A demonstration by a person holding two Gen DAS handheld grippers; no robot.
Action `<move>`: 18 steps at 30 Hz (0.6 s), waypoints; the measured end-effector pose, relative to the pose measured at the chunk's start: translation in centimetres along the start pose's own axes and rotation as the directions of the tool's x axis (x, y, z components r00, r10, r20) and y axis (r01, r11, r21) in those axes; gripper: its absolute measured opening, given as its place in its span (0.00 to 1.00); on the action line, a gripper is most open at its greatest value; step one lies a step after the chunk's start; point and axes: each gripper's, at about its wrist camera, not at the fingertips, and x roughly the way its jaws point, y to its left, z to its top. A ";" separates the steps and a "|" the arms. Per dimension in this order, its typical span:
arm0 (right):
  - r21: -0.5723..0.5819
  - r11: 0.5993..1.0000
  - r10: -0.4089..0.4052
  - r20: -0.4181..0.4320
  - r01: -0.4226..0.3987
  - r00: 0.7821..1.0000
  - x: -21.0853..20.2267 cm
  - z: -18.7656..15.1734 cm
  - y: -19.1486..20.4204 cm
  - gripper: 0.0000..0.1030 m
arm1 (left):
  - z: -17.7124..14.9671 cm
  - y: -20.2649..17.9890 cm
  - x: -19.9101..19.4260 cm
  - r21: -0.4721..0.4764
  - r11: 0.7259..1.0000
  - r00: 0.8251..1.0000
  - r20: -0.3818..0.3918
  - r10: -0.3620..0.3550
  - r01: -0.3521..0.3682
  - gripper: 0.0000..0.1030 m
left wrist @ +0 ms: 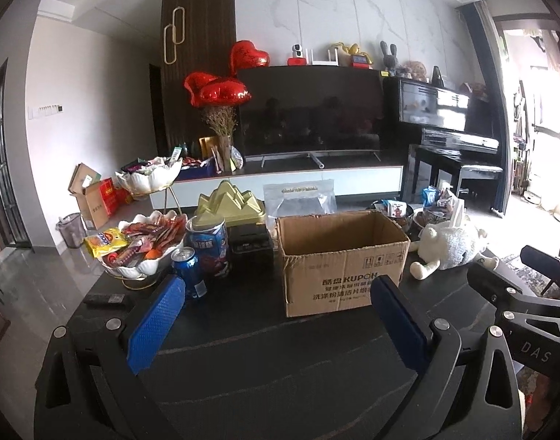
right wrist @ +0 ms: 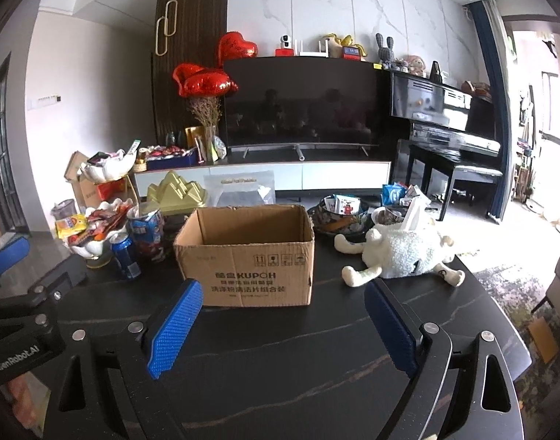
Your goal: Organize snacks
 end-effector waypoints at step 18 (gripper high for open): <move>0.006 1.000 0.016 0.011 -0.016 1.000 -1.4 -0.7 0.3 0.88 | -0.5 0.0 -2.1 0.005 1.000 1.000 0.024 -0.015 0.015 1.00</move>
